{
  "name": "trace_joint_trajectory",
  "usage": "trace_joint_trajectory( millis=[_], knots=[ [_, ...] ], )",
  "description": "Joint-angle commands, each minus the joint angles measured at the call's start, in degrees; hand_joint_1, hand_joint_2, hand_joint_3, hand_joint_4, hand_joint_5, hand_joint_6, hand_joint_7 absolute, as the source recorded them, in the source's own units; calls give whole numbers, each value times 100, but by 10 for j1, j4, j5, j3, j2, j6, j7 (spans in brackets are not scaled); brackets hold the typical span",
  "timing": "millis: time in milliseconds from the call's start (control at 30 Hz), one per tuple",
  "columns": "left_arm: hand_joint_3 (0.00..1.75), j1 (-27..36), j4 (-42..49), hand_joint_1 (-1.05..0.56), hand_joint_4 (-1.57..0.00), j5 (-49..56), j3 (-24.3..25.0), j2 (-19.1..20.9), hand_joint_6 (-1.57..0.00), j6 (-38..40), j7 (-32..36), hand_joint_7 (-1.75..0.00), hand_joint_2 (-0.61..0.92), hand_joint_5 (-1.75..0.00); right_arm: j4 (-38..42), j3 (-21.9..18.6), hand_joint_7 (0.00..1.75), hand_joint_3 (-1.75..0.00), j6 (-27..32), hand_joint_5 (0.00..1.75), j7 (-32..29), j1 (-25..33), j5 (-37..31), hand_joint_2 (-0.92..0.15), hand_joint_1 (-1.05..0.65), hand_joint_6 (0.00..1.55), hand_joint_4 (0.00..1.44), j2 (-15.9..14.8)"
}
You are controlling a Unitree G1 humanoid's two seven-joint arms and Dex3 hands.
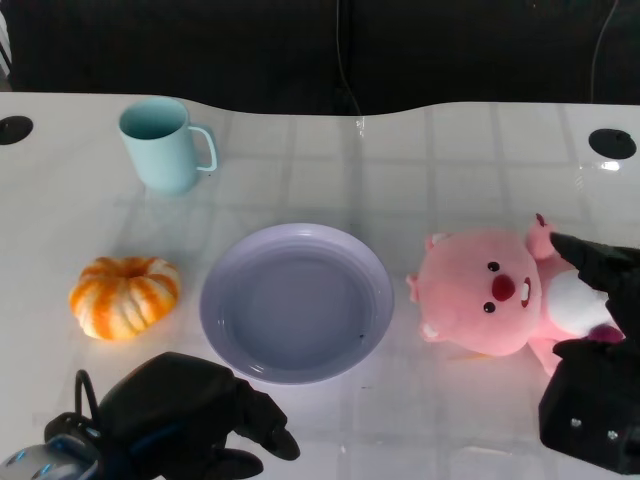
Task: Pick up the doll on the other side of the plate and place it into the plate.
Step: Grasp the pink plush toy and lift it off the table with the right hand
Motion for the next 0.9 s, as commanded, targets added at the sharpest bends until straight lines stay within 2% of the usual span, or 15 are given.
trace_joint_trajectory(
  millis=[33, 200, 400, 633, 767, 900],
  knots=[
    [24, 1, 0, -24, -79, -3, 4, 8, -109, -3, 1, -1, 92, -120, -6, 6, 1, -1, 25, 28, 23, -17, -21, -91, -59, 15, 0, -15],
    [23, 2, -5, -23, -79, -2, 4, 6, -109, 1, -2, 0, 92, -121, 23, 25, 2, 0, 42, 31, 37, -36, -40, -91, -63, 18, 0, -17],
    [25, 3, -14, -25, -77, 1, 2, 5, -109, 15, -10, 0, 92, -119, 78, 38, 3, 0, 36, 37, 36, -61, -26, -91, -62, 23, 1, -13],
    [25, 6, -18, -25, -78, 5, -1, 4, -109, 17, -5, -1, 92, -120, 208, 67, 3, -3, 44, 36, 41, -125, -16, -92, -60, 26, 2, -5],
    [25, 9, -20, -25, -79, 9, -1, 6, -109, 11, 0, -1, 92, -120, 286, 81, 4, -7, 45, 34, 49, -171, 3, -92, -59, 32, 8, -2],
    [24, 13, -30, -24, -79, 8, 0, 4, -109, 18, -7, 0, 92, -121, 378, 97, 3, -9, 48, 23, 72, -233, 27, -92, -59, 38, 16, 2]
  ],
)
